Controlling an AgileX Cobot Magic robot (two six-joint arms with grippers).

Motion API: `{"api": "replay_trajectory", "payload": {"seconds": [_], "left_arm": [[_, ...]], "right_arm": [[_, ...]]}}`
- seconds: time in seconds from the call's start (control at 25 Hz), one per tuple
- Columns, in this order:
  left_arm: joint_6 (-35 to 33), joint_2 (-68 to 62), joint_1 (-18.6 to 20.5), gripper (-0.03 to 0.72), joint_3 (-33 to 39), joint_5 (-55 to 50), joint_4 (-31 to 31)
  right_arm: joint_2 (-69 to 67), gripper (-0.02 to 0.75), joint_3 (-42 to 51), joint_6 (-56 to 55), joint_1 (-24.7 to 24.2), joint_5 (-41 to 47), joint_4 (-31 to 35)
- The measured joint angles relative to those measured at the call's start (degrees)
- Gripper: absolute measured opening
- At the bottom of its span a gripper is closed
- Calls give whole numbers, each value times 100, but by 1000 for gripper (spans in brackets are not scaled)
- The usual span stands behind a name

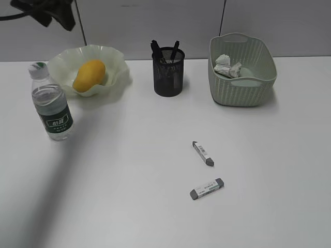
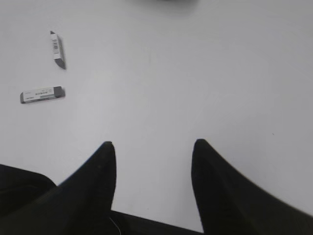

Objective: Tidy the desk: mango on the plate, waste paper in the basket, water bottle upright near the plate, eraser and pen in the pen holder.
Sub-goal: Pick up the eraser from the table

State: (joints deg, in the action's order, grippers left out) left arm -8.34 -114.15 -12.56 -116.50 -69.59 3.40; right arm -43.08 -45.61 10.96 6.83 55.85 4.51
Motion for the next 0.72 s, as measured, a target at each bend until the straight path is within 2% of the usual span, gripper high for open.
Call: {"api": "replay_trajectory", "payload": {"seconds": [0.16,0.28,0.52,0.72], "left_arm": [[0,440,324,467,108,-3,-28],[0,963,502,465,556,-3,-112],[-19,2271,739,463,2193,-8,-247],[-25,3714,749,461,3646,192,-241]], "right_arm": [[-1287,383,-777,1011,65,103,511],[-2083,380,-1311,2083,438,245,619],[-3343,375,-1800,4127,1438,285,615],[-4104,374,-1818,5305,1890,-139,757]]}}
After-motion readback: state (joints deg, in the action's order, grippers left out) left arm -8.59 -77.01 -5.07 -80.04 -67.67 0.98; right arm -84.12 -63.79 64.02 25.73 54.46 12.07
